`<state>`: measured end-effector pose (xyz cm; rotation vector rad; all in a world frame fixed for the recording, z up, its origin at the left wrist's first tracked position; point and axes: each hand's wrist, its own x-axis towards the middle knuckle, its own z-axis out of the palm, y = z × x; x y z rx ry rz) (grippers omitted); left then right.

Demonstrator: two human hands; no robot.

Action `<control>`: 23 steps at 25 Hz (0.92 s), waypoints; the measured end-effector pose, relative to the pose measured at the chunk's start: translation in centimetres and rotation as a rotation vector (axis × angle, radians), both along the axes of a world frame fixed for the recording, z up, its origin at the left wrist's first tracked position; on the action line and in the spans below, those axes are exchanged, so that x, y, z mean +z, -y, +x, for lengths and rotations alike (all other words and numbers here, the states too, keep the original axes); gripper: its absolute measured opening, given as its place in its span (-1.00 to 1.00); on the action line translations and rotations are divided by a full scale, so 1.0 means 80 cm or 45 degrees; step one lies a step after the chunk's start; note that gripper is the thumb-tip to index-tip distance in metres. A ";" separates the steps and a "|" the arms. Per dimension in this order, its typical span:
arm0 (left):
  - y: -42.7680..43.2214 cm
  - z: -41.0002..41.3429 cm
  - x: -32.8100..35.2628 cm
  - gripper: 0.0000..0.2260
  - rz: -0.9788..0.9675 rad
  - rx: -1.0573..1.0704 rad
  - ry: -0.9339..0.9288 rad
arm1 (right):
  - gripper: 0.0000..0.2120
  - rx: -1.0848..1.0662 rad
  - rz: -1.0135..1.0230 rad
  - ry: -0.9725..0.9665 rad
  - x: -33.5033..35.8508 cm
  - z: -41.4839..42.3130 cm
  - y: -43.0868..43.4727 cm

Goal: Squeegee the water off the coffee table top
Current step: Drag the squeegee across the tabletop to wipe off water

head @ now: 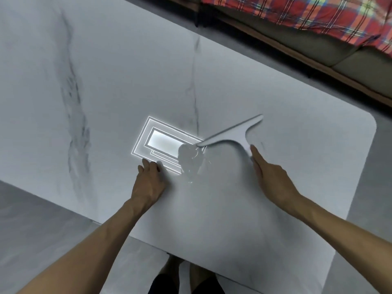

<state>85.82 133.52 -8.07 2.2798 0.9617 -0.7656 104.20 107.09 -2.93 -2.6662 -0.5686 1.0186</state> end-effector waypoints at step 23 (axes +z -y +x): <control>-0.035 -0.130 -0.004 -0.74 -0.093 0.454 0.172 | -0.61 0.775 0.065 0.183 -0.030 -0.105 -0.111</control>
